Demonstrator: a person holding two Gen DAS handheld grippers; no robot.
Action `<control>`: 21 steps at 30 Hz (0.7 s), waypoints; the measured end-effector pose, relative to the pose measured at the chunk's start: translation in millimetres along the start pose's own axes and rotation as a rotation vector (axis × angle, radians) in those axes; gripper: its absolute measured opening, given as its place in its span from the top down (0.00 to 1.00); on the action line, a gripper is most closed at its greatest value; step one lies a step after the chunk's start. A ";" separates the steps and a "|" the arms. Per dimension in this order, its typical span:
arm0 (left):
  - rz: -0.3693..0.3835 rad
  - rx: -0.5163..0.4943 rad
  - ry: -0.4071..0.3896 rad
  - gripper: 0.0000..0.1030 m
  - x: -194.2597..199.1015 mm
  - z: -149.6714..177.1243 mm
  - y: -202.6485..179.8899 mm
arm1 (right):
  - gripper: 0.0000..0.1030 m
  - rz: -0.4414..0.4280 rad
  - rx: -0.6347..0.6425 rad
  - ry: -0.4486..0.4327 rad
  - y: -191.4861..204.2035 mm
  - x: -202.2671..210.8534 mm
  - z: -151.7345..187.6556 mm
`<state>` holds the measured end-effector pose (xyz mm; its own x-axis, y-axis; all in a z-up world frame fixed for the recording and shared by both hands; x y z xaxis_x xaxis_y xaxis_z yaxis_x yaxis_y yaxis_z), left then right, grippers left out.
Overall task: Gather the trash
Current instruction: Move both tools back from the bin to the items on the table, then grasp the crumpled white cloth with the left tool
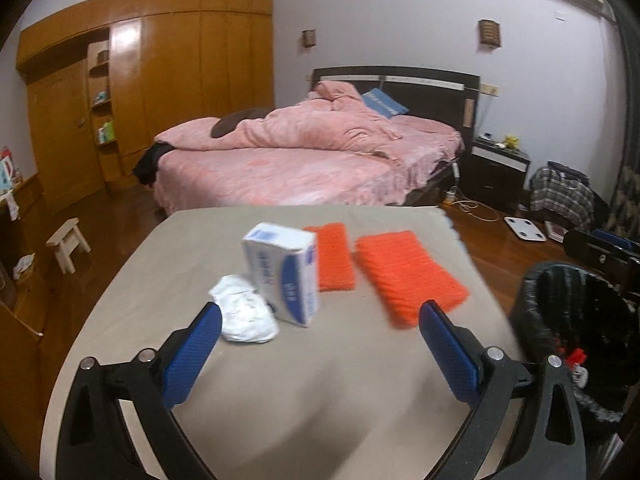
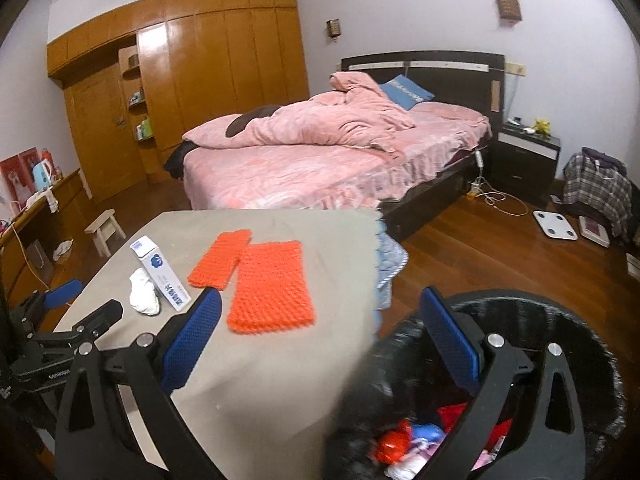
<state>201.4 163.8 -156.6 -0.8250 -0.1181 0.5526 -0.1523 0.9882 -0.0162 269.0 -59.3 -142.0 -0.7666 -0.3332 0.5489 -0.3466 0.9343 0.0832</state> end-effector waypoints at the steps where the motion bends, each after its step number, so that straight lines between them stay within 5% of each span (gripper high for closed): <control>1: -0.008 0.005 0.000 0.06 -1.8 0.8 5.2 | 0.06 -0.004 0.005 0.002 5.3 -5.3 -0.2; 12: -0.095 0.092 0.056 0.12 -46.7 8.6 66.9 | 0.06 -0.030 0.037 0.066 43.9 -69.4 6.6; 21: -0.093 0.075 0.134 0.23 -87.2 19.2 83.1 | 0.07 -0.039 0.055 0.108 61.7 -101.6 21.4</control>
<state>250.2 254.3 -222.2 -0.7264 -0.1897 0.6606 -0.2687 0.9631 -0.0189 314.0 29.5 -210.4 -0.6901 -0.3509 0.6330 -0.4064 0.9116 0.0623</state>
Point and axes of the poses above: each gripper's, at about its wrist camera, not at the fingertips, and x roughly against the way its jaws point, y to its left, z to its underside, the point moved 9 cm from there along -x, roughly the way its jaws point, and after that the axes turned 2 degrees about x, right-handed, at the moved point
